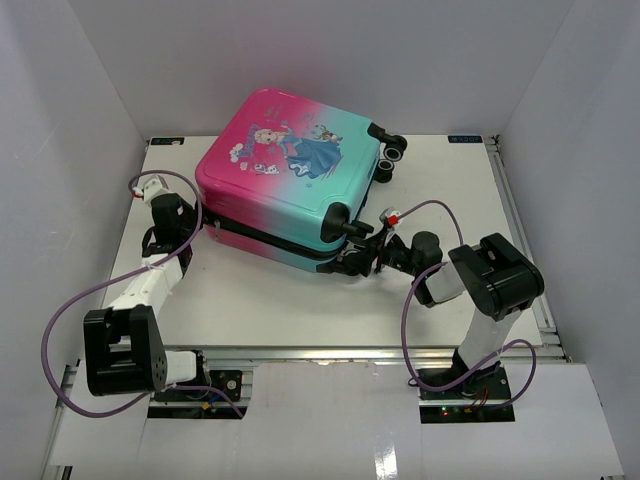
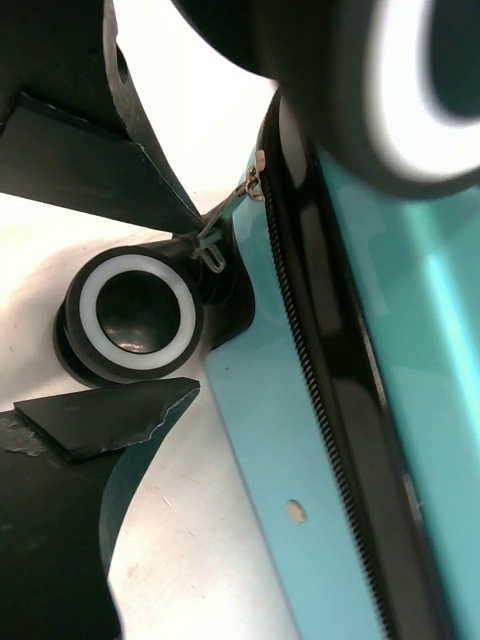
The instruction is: Pack the luggage
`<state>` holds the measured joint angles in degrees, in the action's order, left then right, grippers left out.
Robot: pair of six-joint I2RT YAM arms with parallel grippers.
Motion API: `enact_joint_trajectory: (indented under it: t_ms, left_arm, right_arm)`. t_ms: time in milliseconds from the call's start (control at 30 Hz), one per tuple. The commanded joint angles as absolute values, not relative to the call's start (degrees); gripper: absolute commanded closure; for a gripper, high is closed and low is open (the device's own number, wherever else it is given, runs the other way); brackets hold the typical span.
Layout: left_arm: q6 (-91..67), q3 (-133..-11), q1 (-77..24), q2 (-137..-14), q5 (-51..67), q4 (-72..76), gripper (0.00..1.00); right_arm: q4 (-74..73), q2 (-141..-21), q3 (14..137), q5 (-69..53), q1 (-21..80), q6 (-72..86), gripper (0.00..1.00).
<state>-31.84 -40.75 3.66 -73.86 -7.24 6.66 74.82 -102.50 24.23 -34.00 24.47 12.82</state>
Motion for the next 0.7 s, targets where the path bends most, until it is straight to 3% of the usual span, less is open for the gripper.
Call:
enact_joint_trajectory:
  t_ms: [0, 267, 667]
  left_arm:
    - [-32.2, -41.5, 3.1, -68.0, -4.8, 12.0, 1.00]
    - [-32.5, -41.3, 3.0, -67.9, -4.3, 12.2, 1.00]
    - [-32.5, -41.4, 3.1, -67.6, -4.1, 12.2, 1.00]
  right_arm:
    - [108.3, -101.9, 26.5, -29.0, 26.5, 19.1, 0.34]
    - [108.3, -99.8, 26.0, -31.2, 25.3, 31.5, 0.34]
    - [108.3, -101.1, 29.5, -36.9, 26.3, 28.0, 0.34]
